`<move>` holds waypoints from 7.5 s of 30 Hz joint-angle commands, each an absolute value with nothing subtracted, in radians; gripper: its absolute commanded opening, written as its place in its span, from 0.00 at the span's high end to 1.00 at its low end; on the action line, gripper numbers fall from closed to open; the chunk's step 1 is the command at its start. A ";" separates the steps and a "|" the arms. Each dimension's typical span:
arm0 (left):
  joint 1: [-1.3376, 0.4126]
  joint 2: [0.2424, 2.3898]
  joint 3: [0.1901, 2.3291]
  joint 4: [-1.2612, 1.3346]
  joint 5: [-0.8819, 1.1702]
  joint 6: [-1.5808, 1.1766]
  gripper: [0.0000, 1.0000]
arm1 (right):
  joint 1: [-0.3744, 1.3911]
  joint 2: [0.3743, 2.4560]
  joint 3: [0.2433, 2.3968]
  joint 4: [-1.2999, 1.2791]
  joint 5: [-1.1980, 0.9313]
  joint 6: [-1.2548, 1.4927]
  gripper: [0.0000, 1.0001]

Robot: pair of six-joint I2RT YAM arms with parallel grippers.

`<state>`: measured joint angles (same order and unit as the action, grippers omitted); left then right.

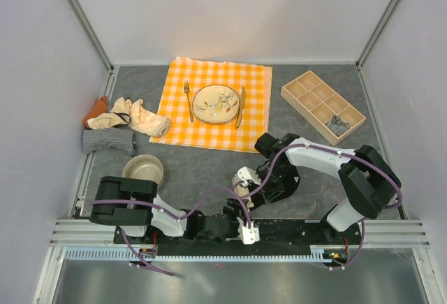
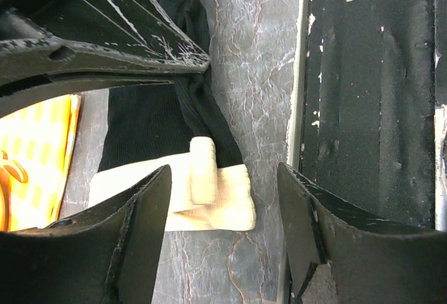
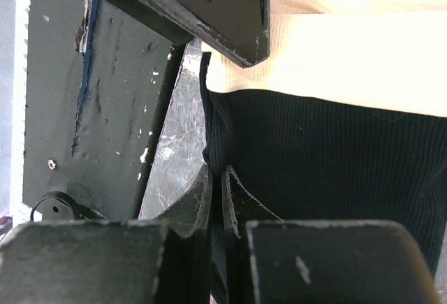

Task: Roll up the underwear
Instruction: Fold the underwear at the center of the board.

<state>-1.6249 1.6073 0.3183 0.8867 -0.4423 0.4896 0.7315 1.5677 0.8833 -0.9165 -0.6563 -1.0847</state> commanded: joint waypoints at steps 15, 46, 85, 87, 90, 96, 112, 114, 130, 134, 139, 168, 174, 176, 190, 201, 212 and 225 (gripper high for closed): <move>-1.574 1.208 0.253 0.749 -0.305 0.143 0.32 | 0.686 1.566 0.933 -1.020 -0.742 -1.184 0.91; -1.097 1.575 0.393 0.747 0.075 -0.368 0.98 | 0.657 1.517 0.937 -1.022 -0.755 -1.195 0.91; -1.097 1.666 0.198 1.018 0.058 -0.566 0.98 | 0.546 1.629 1.106 -0.936 -0.767 -1.105 0.91; -1.097 1.654 0.192 1.041 0.069 -0.569 0.97 | 0.543 1.652 1.111 -0.917 -0.755 -1.083 0.91; -1.097 1.632 0.192 1.052 0.083 -0.571 0.94 | 0.540 1.701 1.127 -0.897 -0.732 -1.043 0.91; -1.095 1.597 0.187 1.048 0.092 -0.568 0.89 | 0.535 1.784 1.183 -0.884 -0.739 -0.997 0.91; -1.114 1.218 0.071 0.908 0.075 -0.496 0.60 | 0.537 1.923 1.279 -0.897 -0.709 -0.896 0.89; -1.127 1.154 0.095 0.847 0.081 -0.447 0.59 | 0.535 1.940 1.293 -0.900 -0.703 -0.878 0.88; -1.129 1.442 0.385 0.856 0.057 -0.265 0.62 | 0.543 1.979 1.305 -0.902 -0.681 -0.845 0.87; -1.124 1.506 0.405 0.850 -0.056 -0.249 0.64 | 0.543 1.982 1.304 -0.908 -0.681 -0.850 0.87; -1.089 1.534 0.367 0.854 -0.155 -0.290 0.66 | 0.543 1.985 1.301 -0.910 -0.678 -0.857 0.86; -0.993 1.681 0.333 0.733 -0.127 -0.604 0.73 | 0.540 1.816 1.310 -0.706 -0.296 -0.703 0.67; -0.986 1.686 0.347 0.719 -0.106 -0.615 0.72 | 0.537 1.717 1.293 -0.744 -0.356 -0.719 0.64; -0.983 1.686 0.348 0.716 -0.101 -0.615 0.72 | 0.535 1.674 1.264 -0.788 -0.437 -0.786 0.64; -0.977 1.660 0.330 0.715 -0.091 -0.611 0.71 | 0.529 1.644 1.092 -0.744 -0.284 -0.779 0.55; -0.974 1.663 0.327 0.715 -0.089 -0.607 0.73 | 0.525 1.684 1.107 -0.756 -0.267 -0.767 0.99; -0.966 1.669 0.327 0.716 -0.084 -0.617 0.75 | 0.525 1.770 1.109 -0.623 -0.080 -0.681 0.83; -0.966 1.484 0.417 0.542 0.020 -0.569 0.52 | 0.463 1.557 1.158 -0.732 -0.336 -0.654 0.48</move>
